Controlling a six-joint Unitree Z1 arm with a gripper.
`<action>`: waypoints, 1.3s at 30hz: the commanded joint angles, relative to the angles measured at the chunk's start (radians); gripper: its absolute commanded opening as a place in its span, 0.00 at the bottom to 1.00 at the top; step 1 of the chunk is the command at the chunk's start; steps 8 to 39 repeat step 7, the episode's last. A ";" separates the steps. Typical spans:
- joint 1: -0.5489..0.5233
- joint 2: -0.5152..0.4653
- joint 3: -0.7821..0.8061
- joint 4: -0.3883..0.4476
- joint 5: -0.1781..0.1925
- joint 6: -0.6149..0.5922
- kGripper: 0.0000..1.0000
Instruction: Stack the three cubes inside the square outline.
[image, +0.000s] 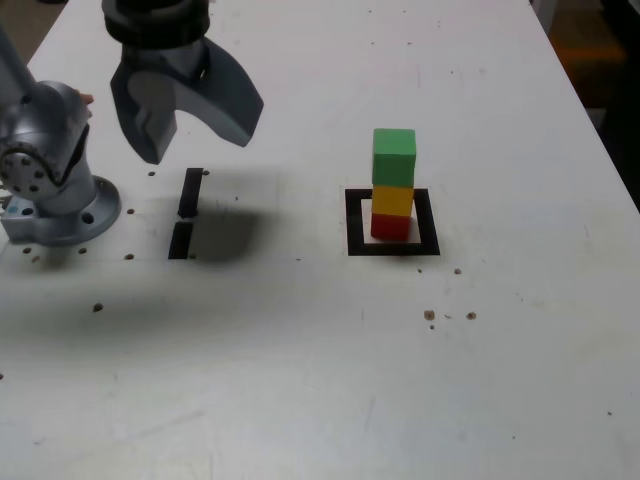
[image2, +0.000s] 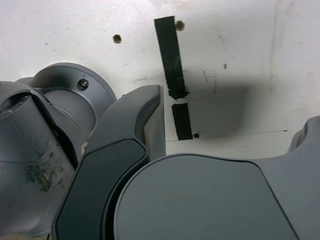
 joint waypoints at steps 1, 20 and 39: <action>0.001 -0.007 0.012 -0.005 0.006 0.000 0.99; 0.001 0.002 0.054 -0.020 0.057 0.001 0.99; 0.001 0.002 0.054 -0.020 0.057 0.001 0.99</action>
